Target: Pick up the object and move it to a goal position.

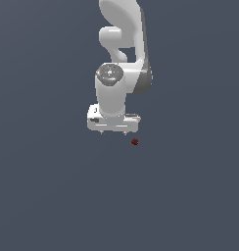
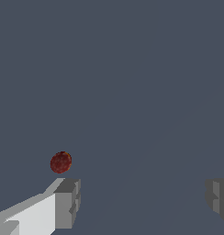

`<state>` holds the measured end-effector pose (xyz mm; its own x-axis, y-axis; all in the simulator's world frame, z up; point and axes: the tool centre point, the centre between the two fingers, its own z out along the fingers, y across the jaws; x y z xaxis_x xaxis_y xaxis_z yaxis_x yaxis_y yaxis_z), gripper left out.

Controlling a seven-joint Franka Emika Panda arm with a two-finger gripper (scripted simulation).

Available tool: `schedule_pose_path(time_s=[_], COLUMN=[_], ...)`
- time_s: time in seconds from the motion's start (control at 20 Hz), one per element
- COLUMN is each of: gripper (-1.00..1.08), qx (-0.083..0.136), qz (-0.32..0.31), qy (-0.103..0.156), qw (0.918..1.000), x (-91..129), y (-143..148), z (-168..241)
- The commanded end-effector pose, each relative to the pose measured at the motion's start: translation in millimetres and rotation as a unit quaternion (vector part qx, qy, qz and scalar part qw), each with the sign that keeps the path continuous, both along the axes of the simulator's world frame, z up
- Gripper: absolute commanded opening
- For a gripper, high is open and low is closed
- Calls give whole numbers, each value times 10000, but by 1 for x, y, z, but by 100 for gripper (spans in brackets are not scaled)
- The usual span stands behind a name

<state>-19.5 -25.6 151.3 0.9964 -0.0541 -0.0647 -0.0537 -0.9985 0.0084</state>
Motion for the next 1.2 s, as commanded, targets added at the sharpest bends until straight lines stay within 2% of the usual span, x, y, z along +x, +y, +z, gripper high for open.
schedule_pose_path(time_s=[0.0, 0.65, 1.15], gripper=[100, 100, 100], qx=[0, -12, -19], qz=[0, 115, -118], qy=[0, 1, -126], qw=[10000, 9999, 9998], x=[0, 5, -5], y=[0, 0, 43], z=[0, -3, -36])
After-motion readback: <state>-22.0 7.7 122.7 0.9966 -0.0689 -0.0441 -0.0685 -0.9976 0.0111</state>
